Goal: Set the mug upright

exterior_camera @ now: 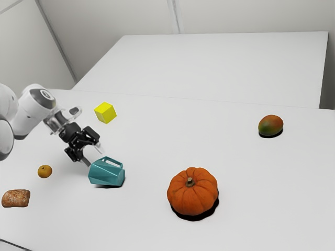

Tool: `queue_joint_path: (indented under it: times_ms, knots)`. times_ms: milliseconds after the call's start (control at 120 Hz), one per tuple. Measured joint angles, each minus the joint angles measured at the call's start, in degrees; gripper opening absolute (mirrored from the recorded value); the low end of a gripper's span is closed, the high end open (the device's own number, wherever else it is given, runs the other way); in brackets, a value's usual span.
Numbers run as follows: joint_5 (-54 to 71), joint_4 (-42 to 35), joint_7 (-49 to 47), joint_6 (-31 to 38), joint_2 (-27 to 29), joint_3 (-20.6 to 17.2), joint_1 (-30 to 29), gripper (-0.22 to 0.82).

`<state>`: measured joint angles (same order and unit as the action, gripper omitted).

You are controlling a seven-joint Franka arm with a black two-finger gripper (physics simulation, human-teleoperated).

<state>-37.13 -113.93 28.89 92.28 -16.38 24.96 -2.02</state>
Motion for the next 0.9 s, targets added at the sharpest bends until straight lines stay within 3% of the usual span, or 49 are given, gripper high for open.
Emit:
queue_joint_path:
  times_ms: [342,450,683,900]
  knots:
    - [-6.75,-4.33,4.33,0.31,-0.27,-0.63,0.01,0.55]
    - [-7.56,-4.49,5.18,0.36,-0.03,-0.69,0.02,0.42]
    - [-8.05,-4.74,5.86,0.34,1.65,-1.86,0.03,0.05]
    - [-8.3,-4.74,5.67,0.24,2.39,-2.79,0.09,-0.11]
